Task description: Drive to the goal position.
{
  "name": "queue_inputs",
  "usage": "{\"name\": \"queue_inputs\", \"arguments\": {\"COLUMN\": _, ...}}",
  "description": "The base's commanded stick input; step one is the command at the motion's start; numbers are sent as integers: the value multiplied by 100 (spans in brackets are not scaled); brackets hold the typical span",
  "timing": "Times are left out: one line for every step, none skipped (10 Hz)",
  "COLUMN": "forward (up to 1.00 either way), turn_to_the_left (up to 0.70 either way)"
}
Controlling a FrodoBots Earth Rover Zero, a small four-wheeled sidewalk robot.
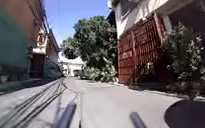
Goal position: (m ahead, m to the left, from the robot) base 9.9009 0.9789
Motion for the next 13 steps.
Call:
{"name": "queue_inputs", "arguments": {"forward": 100, "turn_to_the_left": 0}}
{"name": "queue_inputs", "arguments": {"forward": 100, "turn_to_the_left": 2}}
{"name": "queue_inputs", "arguments": {"forward": 100, "turn_to_the_left": 10}}
{"name": "queue_inputs", "arguments": {"forward": 100, "turn_to_the_left": 10}}
{"name": "queue_inputs", "arguments": {"forward": 100, "turn_to_the_left": 8}}
{"name": "queue_inputs", "arguments": {"forward": 100, "turn_to_the_left": 7}}
{"name": "queue_inputs", "arguments": {"forward": 100, "turn_to_the_left": 33}}
{"name": "queue_inputs", "arguments": {"forward": 100, "turn_to_the_left": 20}}
{"name": "queue_inputs", "arguments": {"forward": 100, "turn_to_the_left": 10}}
{"name": "queue_inputs", "arguments": {"forward": 100, "turn_to_the_left": 4}}
{"name": "queue_inputs", "arguments": {"forward": 100, "turn_to_the_left": 0}}
{"name": "queue_inputs", "arguments": {"forward": 100, "turn_to_the_left": 0}}
{"name": "queue_inputs", "arguments": {"forward": 100, "turn_to_the_left": 0}}
